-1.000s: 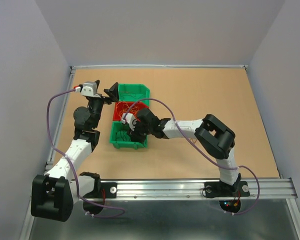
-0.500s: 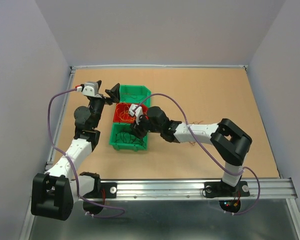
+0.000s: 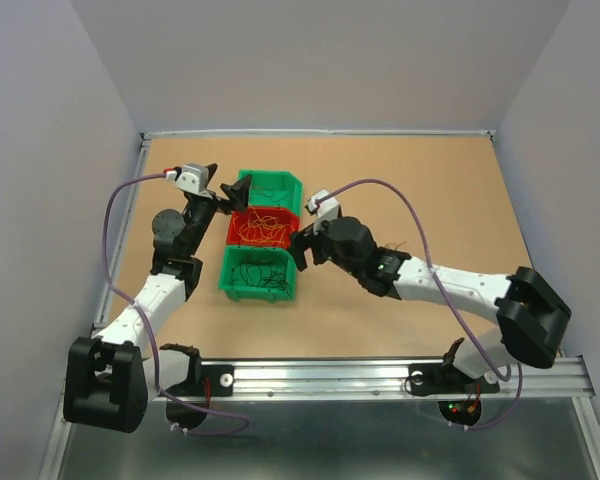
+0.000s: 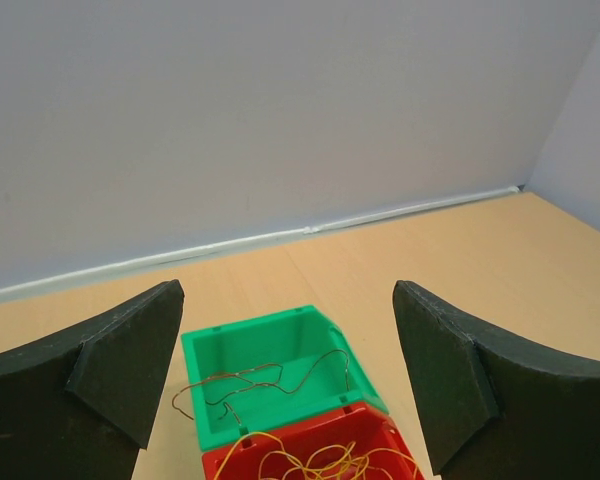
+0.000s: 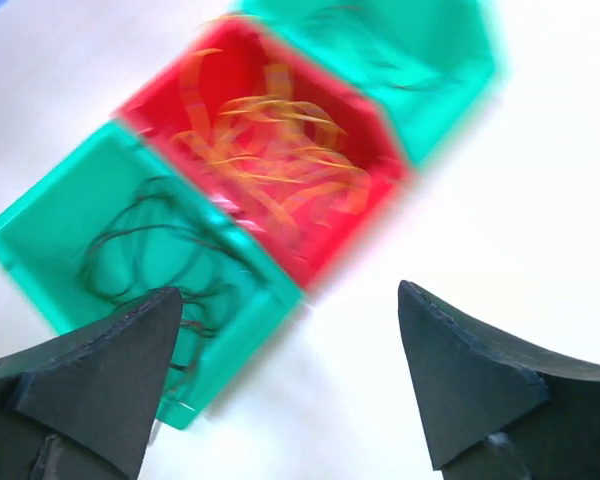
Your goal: Untangle the cables
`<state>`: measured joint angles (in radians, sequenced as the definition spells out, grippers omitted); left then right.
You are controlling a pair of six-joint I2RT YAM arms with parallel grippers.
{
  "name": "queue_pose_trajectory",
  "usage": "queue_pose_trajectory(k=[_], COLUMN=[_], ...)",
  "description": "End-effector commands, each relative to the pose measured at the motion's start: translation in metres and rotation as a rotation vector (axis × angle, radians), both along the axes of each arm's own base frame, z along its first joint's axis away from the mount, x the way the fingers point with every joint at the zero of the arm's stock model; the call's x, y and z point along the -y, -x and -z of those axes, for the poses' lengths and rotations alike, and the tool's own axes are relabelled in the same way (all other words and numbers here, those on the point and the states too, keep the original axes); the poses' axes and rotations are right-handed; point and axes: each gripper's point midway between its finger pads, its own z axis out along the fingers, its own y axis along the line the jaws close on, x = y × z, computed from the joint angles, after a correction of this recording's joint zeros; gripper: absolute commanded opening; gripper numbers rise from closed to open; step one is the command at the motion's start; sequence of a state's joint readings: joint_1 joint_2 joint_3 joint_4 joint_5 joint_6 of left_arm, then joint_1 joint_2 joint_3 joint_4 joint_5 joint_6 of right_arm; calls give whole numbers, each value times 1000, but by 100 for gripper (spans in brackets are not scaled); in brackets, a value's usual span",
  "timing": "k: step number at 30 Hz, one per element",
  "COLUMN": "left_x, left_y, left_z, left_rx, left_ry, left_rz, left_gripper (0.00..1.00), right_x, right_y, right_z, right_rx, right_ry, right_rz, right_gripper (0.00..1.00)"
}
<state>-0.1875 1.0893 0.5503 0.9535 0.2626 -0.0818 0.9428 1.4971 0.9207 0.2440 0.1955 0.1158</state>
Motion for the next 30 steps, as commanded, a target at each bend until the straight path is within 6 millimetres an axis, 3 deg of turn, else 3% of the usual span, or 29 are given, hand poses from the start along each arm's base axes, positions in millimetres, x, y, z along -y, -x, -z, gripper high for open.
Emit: queue_pose_trajectory(k=[1,2,3,10,16,18,21,24,28,30], left_x=[5,7,7,13,18,18,18,18,18,19], left_y=[5,5,5,2,0,1,3,4,3,2], left_z=[-32,-32,-31,-25,-21,-21,-23,-24,-22,-21], left_rx=[105,106,104,84,67,66,72,76,71,67], left_ry=[-12,-13,-17,-18,-21,-21,-21,-22,-25,-24], left_rz=[41,47,49,79,103,103,105,102,105,107], left_gripper=[97,97,97,97,97,97,97,97,97,97], right_x=[93,127,140,210,217,219,224,229,244,251], right_y=[-11,-2,4,55,65,61,45,34,12,4], right_z=[9,19,23,47,72,69,49,50,87,107], right_rx=[-56,-77,-95,-254,-321,-297,-209,-213,-316,-383], right_ry=[59,161,185,210,215,229,207,188,248,269], right_rz=[456,549,591,800,854,873,947,980,949,951], right_gripper=[95,95,96,100,100,100,100,99,94,81])
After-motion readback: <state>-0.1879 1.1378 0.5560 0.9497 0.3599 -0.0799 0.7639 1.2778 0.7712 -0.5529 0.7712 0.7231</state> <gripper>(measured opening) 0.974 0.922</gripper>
